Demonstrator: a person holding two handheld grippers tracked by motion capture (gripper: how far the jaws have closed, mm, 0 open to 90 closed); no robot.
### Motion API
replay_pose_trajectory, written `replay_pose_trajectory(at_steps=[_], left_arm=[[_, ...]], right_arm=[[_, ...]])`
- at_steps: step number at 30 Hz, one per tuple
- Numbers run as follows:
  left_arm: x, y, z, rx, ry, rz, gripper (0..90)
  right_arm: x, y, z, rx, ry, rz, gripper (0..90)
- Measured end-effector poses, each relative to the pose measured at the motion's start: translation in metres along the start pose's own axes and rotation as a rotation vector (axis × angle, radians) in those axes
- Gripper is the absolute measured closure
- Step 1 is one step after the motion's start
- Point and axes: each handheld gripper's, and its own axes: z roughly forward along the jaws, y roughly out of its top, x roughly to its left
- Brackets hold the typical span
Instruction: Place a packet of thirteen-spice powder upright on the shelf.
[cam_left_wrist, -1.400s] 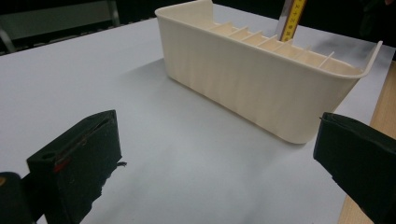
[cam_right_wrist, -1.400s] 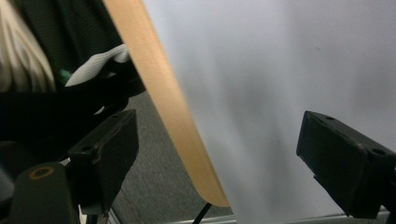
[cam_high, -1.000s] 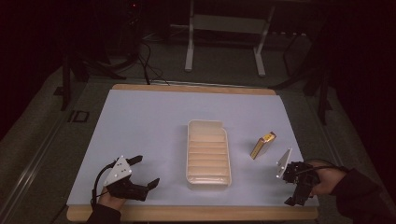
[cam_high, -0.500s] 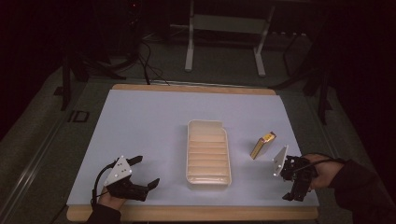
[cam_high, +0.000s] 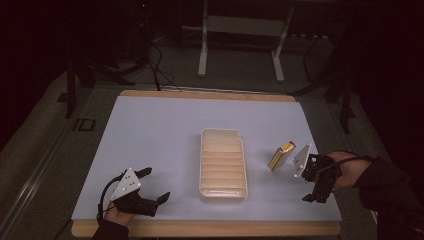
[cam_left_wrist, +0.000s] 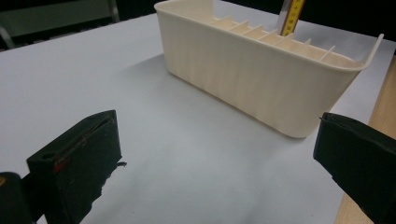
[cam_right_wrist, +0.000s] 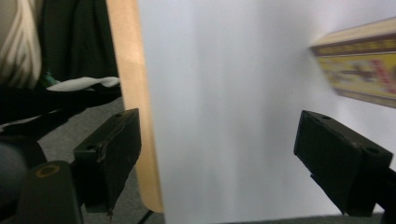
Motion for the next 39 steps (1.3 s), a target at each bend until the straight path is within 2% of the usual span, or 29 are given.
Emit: replay_pose_trajectory(at_steps=[4,11,15,17,22,27,29,35,36,39], left_arm=[[0.0,-0.001,-0.001,0.003,0.002,-0.005,1.0],[0.0,-0.002,-0.003,0.007,0.008,-0.004,1.0],[0.0,-0.003,-0.005,0.004,0.011,-0.01,0.9],[-0.001,-0.003,-0.005,0.0,0.012,-0.013,0.9],[-0.001,-0.003,-0.006,0.001,0.017,-0.015,0.9],[-0.002,-0.004,-0.007,0.003,0.018,-0.013,0.9],[-0.001,-0.004,-0.008,0.002,0.02,-0.011,1.0],[-0.002,-0.005,-0.01,-0.004,0.016,-0.025,1.0],[-0.001,-0.005,-0.01,-0.004,0.017,-0.026,0.9],[-0.001,-0.005,-0.01,-0.003,0.018,-0.027,0.9]], right_arm=[[-0.007,-0.001,-0.014,-0.035,-0.023,-0.003,15.1],[-0.022,0.0,-0.026,-0.019,-0.063,0.004,15.1],[-0.027,-0.001,-0.03,-0.028,-0.074,0.011,15.1],[-0.035,-0.001,-0.034,-0.038,-0.09,0.016,15.2],[-0.048,0.003,-0.038,-0.043,-0.11,-0.001,15.1],[-0.061,0.009,-0.035,-0.039,-0.125,-0.017,15.3],[-0.066,0.011,-0.032,-0.048,-0.142,-0.031,18.3],[-0.079,0.017,-0.022,-0.057,-0.152,-0.042,19.1],[-0.082,0.018,-0.02,-0.06,-0.147,-0.055,22.1],[-0.089,0.021,-0.014,-0.051,-0.14,-0.055,23.0]])
